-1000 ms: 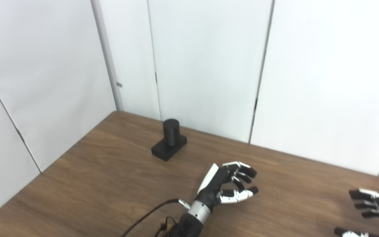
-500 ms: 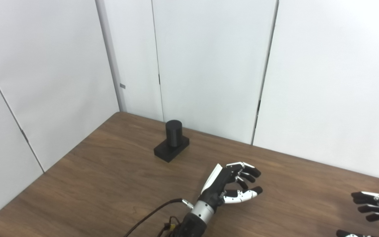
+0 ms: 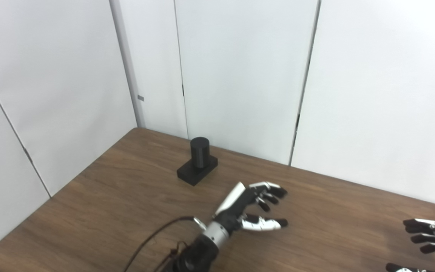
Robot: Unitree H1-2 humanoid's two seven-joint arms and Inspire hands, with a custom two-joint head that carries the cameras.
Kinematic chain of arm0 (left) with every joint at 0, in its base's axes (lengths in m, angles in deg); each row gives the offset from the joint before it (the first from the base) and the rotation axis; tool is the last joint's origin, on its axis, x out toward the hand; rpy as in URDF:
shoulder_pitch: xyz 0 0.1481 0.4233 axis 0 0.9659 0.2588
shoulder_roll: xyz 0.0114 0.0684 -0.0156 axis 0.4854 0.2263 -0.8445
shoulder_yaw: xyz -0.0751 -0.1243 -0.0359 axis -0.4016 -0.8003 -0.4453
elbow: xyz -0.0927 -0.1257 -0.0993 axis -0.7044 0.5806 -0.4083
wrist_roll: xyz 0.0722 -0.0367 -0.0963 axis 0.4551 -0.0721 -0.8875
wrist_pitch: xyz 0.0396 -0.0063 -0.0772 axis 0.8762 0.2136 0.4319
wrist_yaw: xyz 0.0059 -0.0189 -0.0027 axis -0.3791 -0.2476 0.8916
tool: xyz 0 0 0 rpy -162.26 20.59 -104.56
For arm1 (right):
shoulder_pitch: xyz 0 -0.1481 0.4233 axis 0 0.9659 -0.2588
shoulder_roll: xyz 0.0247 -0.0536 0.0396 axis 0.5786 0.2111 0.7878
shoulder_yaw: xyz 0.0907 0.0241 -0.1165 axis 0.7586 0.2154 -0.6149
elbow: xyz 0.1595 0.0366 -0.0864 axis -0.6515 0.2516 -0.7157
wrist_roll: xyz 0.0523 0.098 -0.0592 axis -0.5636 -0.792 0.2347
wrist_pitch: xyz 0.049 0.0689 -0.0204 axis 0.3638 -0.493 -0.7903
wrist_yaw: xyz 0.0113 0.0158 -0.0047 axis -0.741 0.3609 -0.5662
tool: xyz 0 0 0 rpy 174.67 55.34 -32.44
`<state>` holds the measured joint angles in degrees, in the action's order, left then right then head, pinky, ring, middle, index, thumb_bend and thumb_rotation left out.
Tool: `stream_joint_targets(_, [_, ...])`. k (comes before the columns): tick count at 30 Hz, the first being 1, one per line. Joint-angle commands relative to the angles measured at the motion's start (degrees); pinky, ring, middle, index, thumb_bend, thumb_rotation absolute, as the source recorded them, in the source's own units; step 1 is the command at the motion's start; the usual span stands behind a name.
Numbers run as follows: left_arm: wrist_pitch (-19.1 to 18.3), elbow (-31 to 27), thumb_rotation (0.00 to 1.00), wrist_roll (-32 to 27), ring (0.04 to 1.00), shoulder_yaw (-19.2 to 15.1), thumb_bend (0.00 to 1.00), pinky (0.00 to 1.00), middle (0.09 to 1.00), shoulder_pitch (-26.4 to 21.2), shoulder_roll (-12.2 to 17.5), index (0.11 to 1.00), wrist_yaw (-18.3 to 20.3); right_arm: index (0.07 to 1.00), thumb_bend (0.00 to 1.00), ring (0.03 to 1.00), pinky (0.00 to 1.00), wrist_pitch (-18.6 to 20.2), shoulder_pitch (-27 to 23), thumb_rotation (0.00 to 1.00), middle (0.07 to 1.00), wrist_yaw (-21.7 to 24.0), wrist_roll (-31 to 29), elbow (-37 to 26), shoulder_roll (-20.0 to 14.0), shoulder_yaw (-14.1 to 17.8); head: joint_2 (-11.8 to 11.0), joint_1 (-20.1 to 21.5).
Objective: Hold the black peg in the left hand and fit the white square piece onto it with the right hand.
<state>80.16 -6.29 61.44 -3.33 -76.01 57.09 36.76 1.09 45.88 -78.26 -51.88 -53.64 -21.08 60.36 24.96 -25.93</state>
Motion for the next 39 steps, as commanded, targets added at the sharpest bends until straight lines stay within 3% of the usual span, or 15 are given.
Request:
stream_joint_targets(1, [0.34, -3.27, 0.10, 0.58, 0.709, -0.90, 0.79, 0.57, 0.775, -2.39, -0.01, 0.741, -1.76, 0.667, 0.75, 0.624, 0.54, -0.10, -1.94, 0.00, 0.676, -0.18, -0.30, -2.15, -0.55, 0.71, 0.09, -0.02])
stream_joint_targets(9, [-1.64, -6.82, 0.11, 4.78, 0.732, -5.16, 0.77, 0.54, 0.817, -3.00, 1.16, 0.774, -7.32, 0.668, 0.75, 0.617, 0.54, -0.18, -2.09, 0.00, 0.672, -0.13, -0.15, -2.20, -0.86, 0.58, 0.14, -0.50])
stream_joint_targets(20, [-9.41, -11.81, 0.09, 6.53, 0.749, -8.73, 0.79, 0.59, 0.824, -4.68, 4.62, 0.778, -7.41, 0.664, 0.75, 0.620, 0.54, -0.04, -2.12, 0.00, 0.672, -0.13, -0.67, -2.80, -0.68, 0.79, 0.32, -0.77])
stream_joint_targets(23, [-12.11, -12.64, 0.13, 8.04, 0.779, -9.17, 0.81, 0.62, 0.831, -5.29, 5.72, 0.783, -7.60, 0.662, 0.75, 0.619, 0.54, 0.86, -2.12, 0.00, 0.669, 0.08, -0.52, -3.52, -0.54, 0.80, 0.52, -0.87])
stream_joint_targets(29, [-12.75, -11.15, 0.19, 13.72, 0.818, -9.21, 0.82, 0.70, 0.823, -6.63, 8.29, 0.795, -10.66, 0.662, 0.75, 0.616, 0.54, 0.79, -2.23, 0.00, 0.668, 0.08, -0.36, -3.53, -0.71, 0.67, 0.60, -1.04])
stream_joint_targets(39, [-17.79, -8.39, 0.24, 19.84, 0.879, -10.64, 0.85, 0.69, 0.907, -9.36, 9.85, 0.829, -16.45, 0.661, 0.75, 0.613, 0.53, 1.58, -2.05, 0.00, 0.669, 0.63, -0.44, -4.62, -0.54, 0.76, 0.97, -1.10])
